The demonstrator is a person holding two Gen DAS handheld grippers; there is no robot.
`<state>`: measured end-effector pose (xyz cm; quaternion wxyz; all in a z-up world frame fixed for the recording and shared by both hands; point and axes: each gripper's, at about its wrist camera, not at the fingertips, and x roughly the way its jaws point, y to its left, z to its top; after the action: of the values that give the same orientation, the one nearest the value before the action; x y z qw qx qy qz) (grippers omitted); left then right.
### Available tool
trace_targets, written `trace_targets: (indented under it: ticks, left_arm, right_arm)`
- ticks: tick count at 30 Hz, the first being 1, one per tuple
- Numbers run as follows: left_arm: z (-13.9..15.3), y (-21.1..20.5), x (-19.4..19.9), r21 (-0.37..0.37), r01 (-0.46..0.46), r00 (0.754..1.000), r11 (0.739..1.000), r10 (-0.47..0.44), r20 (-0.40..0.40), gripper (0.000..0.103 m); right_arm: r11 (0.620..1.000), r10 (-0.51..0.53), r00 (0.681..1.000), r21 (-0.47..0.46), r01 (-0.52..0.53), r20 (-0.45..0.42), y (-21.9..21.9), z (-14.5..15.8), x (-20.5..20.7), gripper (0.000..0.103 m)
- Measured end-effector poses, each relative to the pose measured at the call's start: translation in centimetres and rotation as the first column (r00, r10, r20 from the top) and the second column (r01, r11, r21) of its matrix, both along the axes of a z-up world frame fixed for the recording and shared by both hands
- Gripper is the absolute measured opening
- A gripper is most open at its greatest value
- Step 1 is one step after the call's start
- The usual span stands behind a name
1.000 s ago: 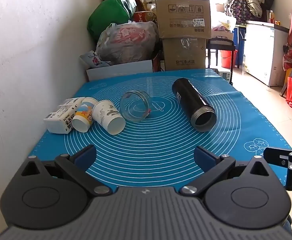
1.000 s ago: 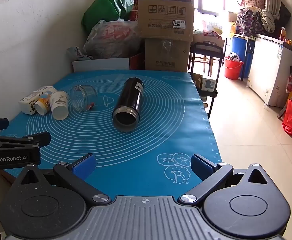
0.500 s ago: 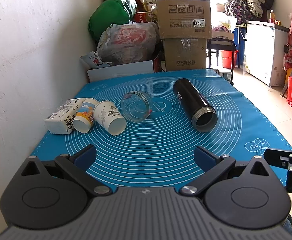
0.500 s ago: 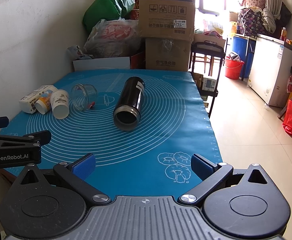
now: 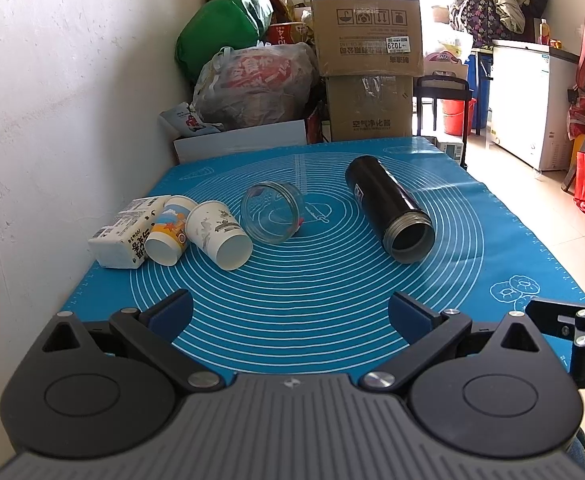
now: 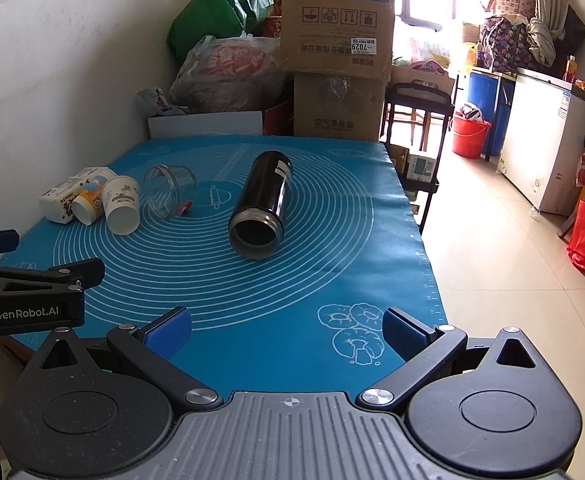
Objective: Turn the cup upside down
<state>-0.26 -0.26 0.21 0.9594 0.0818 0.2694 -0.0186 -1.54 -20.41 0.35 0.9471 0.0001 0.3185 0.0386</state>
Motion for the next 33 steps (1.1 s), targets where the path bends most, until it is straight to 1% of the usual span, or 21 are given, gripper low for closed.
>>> trace_targets:
  ticks: [33]
  left_arm:
    - [-0.13, -0.08, -0.11, 0.005, 0.006, 1.0, 1.0, -0.006, 0.001, 0.102]
  right_arm:
    - [1.0, -0.013, 1.0, 0.0, 0.013, -0.003, 0.03, 0.07, 0.03, 0.103]
